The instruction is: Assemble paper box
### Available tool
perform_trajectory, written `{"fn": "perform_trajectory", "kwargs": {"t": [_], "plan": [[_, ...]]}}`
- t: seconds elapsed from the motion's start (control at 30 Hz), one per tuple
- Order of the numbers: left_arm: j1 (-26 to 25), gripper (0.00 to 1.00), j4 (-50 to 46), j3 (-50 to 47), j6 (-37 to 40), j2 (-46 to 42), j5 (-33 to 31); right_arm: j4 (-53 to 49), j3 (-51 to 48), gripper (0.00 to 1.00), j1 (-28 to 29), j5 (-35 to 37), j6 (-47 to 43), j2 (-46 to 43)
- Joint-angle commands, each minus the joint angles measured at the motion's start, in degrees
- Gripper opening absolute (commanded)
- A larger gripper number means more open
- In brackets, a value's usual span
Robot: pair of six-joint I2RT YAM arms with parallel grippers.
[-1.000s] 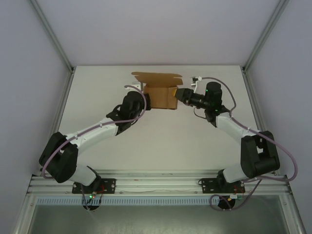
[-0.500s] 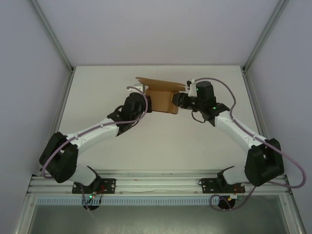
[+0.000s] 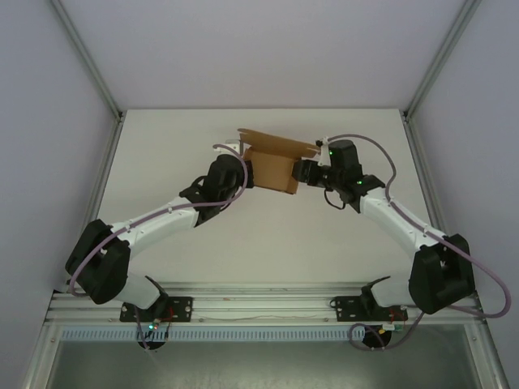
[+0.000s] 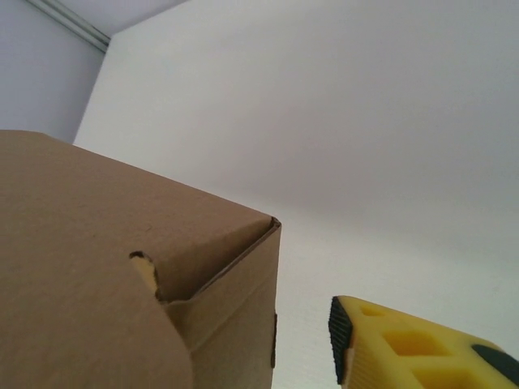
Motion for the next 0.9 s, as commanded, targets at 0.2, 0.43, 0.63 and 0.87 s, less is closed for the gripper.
{"fn": "perform_trajectory", "kwargs": {"t": [0.2, 0.43, 0.63, 0.87], "plan": [[0.1, 0.00, 3.0, 2.1, -0.4, -1.2, -0.4, -4.0, 3.6, 0.26, 2.0, -1.1, -0.8, 2.7], [-0.5, 0.00, 3.1, 3.3, -0.6, -0.6, -1.2, -10.2, 7.1, 0.16, 5.8, 19.3, 1.1, 9.0], [-1.8, 0.00, 2.0, 5.3, -0.3, 0.5, -2.6, -16.7, 12.8, 0.02, 9.2, 39.5, 4.3, 17.4], [-3.0, 0.00, 0.2, 7.0, 0.9, 0.9, -5.9, -24.8, 17.1, 0.03, 10.3, 52.4, 4.8, 22.6]]}}
